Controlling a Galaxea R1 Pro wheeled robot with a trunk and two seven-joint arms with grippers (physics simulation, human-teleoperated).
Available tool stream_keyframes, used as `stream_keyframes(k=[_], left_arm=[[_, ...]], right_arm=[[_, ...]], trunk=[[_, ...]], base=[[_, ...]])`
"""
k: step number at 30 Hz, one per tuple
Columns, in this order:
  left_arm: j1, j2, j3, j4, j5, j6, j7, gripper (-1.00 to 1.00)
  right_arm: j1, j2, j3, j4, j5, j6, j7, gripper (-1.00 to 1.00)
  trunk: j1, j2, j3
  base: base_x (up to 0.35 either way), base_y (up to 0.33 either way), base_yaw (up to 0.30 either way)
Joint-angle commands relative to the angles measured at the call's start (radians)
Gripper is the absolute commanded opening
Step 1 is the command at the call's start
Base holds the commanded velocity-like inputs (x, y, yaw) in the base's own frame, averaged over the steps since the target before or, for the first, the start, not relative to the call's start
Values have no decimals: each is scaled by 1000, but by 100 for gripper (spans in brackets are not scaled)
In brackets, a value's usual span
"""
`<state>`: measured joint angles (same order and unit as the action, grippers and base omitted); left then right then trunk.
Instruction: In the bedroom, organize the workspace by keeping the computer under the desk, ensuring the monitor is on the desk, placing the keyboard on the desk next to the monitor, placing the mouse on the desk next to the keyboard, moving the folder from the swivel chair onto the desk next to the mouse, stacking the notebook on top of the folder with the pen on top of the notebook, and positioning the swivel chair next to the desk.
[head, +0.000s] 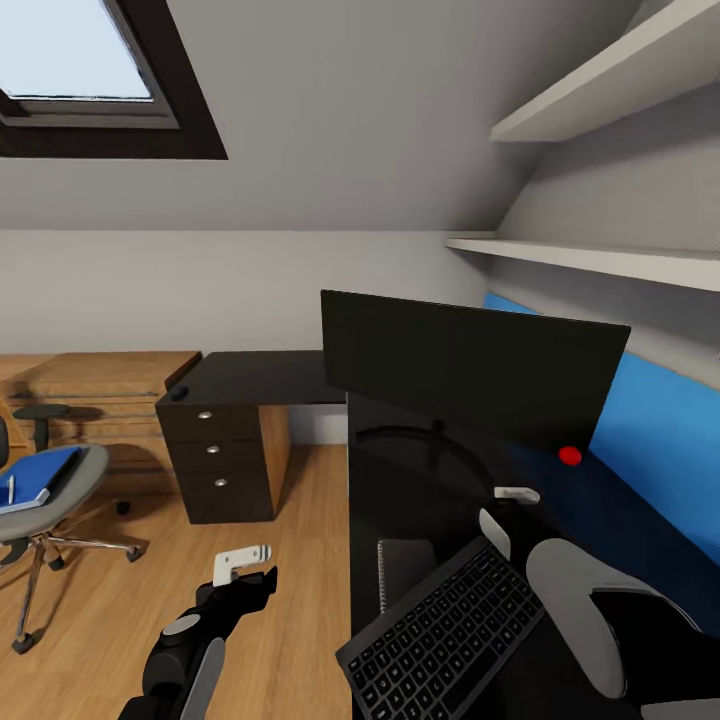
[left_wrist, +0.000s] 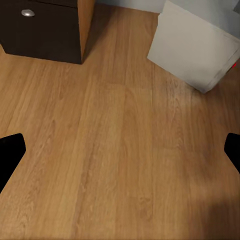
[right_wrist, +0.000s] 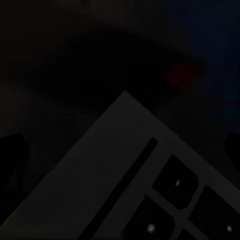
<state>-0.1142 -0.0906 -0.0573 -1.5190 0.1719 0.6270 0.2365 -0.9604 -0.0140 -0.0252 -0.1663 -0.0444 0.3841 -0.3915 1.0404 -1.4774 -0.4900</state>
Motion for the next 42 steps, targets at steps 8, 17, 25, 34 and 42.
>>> stream_keyframes(k=[8, 17, 25, 34, 42], left_arm=[[-1, 0, -1, -1, 11, 3, 9, 100], [-1, 0, -1, -1, 11, 3, 9, 100], [0, 0, -1, -1, 11, 3, 9, 100], [-1, 0, -1, -1, 10, 3, 9, 100], [-1, 0, -1, -1, 9, 3, 9, 100]], right_arm=[[0, 0, -1, -1, -5, 8, 0, 100], [0, 0, -1, -1, -4, 22, -1, 100], [2, 0, -1, -1, 3, 22, -2, 100], [2, 0, -1, -1, 35, 22, -4, 100], [2, 0, -1, 12, 53, 22, -4, 100]], trunk=[[0, -1, -1], [0, -1, -1], [0, -1, -1], [0, -1, -1], [0, -1, -1]], base=[[0, 0, -1], [0, 0, 0], [-151, 0, 0], [-92, -27, 0], [-127, -65, 0]])
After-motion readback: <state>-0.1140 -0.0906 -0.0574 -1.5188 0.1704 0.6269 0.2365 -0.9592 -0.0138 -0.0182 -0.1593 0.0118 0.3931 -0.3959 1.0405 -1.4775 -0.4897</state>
